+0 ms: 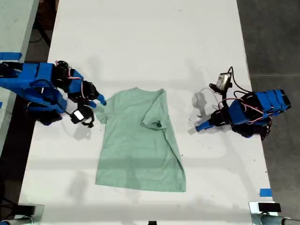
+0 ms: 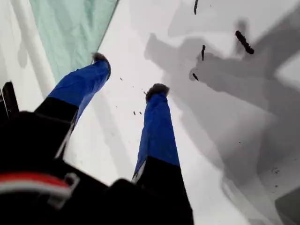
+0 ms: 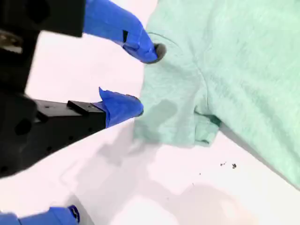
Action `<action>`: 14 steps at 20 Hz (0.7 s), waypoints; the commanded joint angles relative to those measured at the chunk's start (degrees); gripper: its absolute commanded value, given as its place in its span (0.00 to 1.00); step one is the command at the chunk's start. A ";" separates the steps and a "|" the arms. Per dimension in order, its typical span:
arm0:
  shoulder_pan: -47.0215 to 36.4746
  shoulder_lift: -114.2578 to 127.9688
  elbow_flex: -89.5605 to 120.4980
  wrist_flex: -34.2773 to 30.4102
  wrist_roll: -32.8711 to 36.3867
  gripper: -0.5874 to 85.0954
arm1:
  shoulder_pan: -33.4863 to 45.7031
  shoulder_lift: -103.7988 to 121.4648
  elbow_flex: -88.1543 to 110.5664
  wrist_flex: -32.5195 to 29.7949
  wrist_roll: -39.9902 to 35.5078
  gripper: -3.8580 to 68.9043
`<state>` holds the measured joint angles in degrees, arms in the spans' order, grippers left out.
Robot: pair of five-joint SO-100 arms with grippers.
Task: Fold t shirt
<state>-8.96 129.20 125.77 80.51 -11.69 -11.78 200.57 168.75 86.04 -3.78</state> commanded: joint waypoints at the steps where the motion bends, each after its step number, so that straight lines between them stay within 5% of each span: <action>1: -3.60 -11.69 -12.66 3.69 3.69 0.22 | -0.53 0.09 -0.35 1.32 -0.26 0.31; 9: -6.86 22.59 25.49 -7.65 -1.49 0.21 | -0.53 0.09 -0.35 1.32 -0.26 0.31; 14: -4.75 13.97 28.39 -15.03 -2.72 0.22 | -0.53 0.09 -0.35 1.32 -0.26 0.31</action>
<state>-15.03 144.32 154.25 67.68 -13.97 -11.78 200.57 168.75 86.04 -3.78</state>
